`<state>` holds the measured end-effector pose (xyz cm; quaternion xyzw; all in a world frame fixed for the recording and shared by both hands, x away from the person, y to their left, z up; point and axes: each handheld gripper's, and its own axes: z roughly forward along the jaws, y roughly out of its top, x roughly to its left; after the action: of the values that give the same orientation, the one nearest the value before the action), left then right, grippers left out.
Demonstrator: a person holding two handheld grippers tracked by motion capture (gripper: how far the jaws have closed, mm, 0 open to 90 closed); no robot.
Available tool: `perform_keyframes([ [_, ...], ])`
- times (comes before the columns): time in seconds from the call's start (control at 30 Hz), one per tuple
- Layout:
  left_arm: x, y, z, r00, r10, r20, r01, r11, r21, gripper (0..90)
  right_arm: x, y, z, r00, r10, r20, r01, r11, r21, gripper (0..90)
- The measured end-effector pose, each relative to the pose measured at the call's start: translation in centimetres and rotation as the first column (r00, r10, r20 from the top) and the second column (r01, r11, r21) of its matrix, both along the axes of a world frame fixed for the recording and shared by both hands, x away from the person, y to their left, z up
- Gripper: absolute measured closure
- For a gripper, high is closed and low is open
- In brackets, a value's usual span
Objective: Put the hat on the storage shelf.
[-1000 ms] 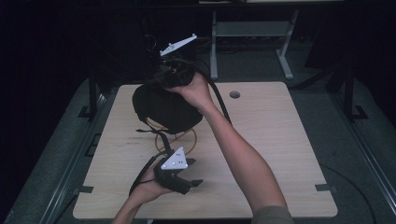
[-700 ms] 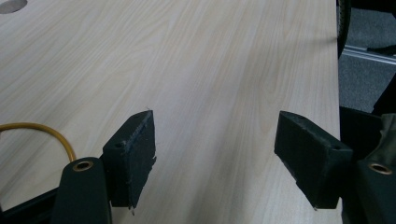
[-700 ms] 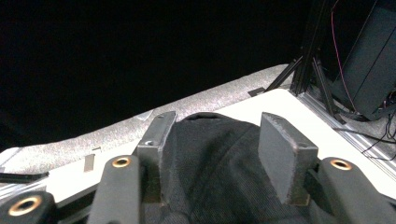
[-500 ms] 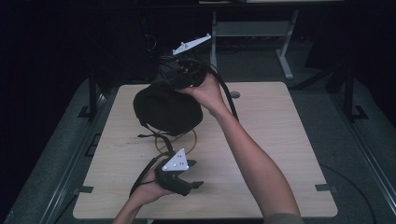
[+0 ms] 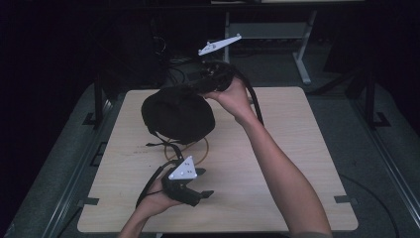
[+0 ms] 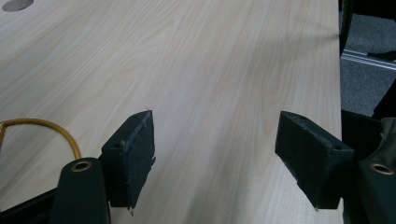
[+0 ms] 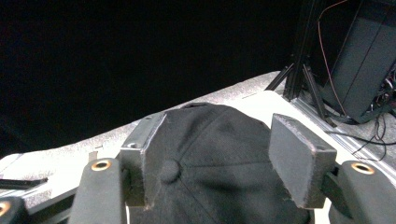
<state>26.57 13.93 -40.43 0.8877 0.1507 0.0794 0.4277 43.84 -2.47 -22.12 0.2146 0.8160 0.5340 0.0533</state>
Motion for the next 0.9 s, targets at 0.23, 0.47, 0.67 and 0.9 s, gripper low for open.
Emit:
perform_keyframes([
  [0.23, 0.0, 0.1, 0.0, 1.0, 0.005, -0.002, -0.005, 1.0, -0.003, 27.7, -0.3, -1.7, -0.1, 0.9998, -0.018, -0.012, 0.018, 0.9998, 0.001, 33.7],
  [0.47, 0.0, 0.0, -0.1, 1.0, 0.005, -0.002, -0.005, 1.0, -0.001, 26.8, -0.7, -3.5, -0.5, 0.9992, -0.035, -0.02, 0.035, 0.9994, 0.005, 32.6],
  [0.67, 0.0, 0.0, -0.1, 1.0, 0.006, 0.004, -0.006, 1.0, 0.0, 25.9, -1.1, -4.9, -0.7, 0.9982, -0.055, -0.022, 0.055, 0.9985, 0.003, 28.0],
  [0.9, 0.0, 0.0, -0.1, 0.9999, 0.007, 0.008, -0.007, 1.0, 0.001, 25.0, -1.7, -6.6, -1.3, 0.9968, -0.075, -0.028, 0.074, 0.9972, -0.01, 26.5],
])
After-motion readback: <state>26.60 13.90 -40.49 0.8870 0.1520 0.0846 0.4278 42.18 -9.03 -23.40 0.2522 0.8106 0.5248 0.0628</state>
